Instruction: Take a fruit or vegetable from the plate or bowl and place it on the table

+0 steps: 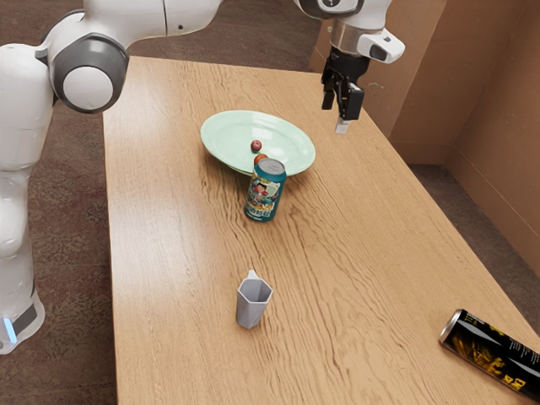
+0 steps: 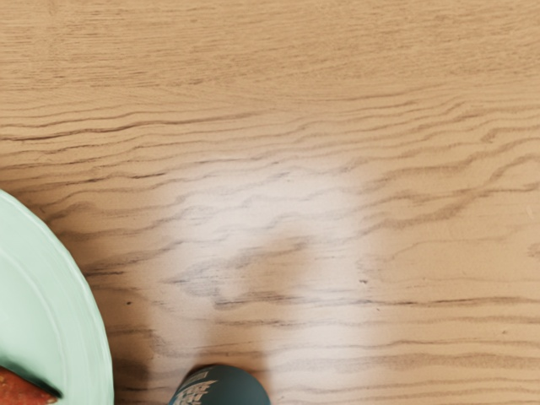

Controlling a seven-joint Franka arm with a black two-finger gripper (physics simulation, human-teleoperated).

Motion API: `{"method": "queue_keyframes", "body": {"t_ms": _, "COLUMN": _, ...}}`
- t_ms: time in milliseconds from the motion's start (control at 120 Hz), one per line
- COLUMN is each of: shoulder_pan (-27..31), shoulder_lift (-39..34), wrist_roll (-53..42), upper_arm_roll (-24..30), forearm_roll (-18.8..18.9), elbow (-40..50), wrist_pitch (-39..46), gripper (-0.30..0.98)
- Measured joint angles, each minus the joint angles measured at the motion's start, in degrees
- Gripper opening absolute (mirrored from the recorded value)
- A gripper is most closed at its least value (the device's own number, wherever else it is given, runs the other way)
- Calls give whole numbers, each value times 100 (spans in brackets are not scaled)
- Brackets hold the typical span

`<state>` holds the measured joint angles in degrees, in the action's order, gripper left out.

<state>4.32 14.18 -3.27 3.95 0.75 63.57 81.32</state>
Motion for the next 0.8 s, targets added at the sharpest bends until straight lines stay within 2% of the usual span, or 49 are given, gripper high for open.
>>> {"method": "queue_keyframes", "body": {"t_ms": 242, "shoulder_pan": 0, "shoulder_lift": -35, "wrist_roll": -16, "upper_arm_roll": -8, "forearm_roll": -12, "elbow": -11, "wrist_pitch": -5, "gripper": 69}}
{"method": "queue_keyframes", "body": {"t_ms": 333, "shoulder_pan": 5, "shoulder_lift": -392, "wrist_roll": -18, "upper_arm_roll": 6, "forearm_roll": -8, "elbow": -282, "wrist_pitch": -17, "gripper": 69}}
{"method": "queue_keyframes", "body": {"t_ms": 417, "shoulder_pan": -4, "shoulder_lift": -624, "wrist_roll": -19, "upper_arm_roll": 255, "forearm_roll": -11, "elbow": -648, "wrist_pitch": -18, "gripper": 69}}
{"method": "queue_keyframes", "body": {"t_ms": 550, "shoulder_pan": -96, "shoulder_lift": -931, "wrist_roll": -20, "upper_arm_roll": 681, "forearm_roll": -7, "elbow": -727, "wrist_pitch": -69, "gripper": 69}}
{"method": "queue_keyframes", "body": {"t_ms": 800, "shoulder_pan": 11, "shoulder_lift": -858, "wrist_roll": -23, "upper_arm_roll": 707, "forearm_roll": 122, "elbow": -442, "wrist_pitch": -180, "gripper": 69}}
